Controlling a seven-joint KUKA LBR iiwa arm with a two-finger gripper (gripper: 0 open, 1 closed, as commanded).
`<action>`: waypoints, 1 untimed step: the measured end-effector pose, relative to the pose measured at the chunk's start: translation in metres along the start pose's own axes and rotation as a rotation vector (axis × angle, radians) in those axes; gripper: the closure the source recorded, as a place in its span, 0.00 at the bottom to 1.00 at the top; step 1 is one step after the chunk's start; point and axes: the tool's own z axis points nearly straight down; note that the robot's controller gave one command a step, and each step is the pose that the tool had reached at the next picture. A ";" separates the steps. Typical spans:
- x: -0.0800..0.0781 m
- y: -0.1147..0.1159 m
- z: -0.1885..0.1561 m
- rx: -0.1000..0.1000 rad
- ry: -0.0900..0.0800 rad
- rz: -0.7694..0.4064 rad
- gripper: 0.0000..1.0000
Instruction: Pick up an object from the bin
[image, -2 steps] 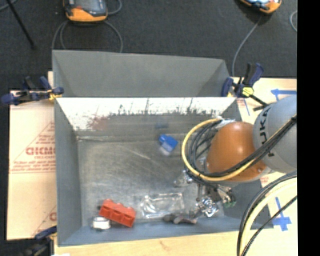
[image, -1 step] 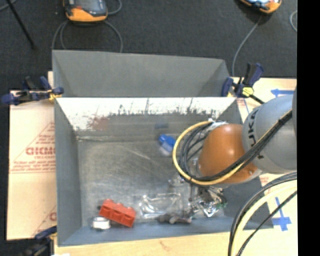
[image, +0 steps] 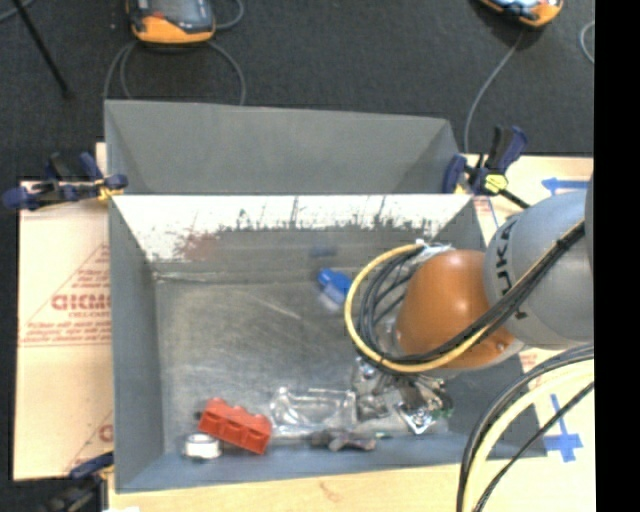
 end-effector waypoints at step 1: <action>-0.003 0.001 0.000 -0.001 -0.009 0.001 0.00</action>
Offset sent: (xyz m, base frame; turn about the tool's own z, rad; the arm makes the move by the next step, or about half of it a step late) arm 0.0000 0.0000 0.0000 0.0000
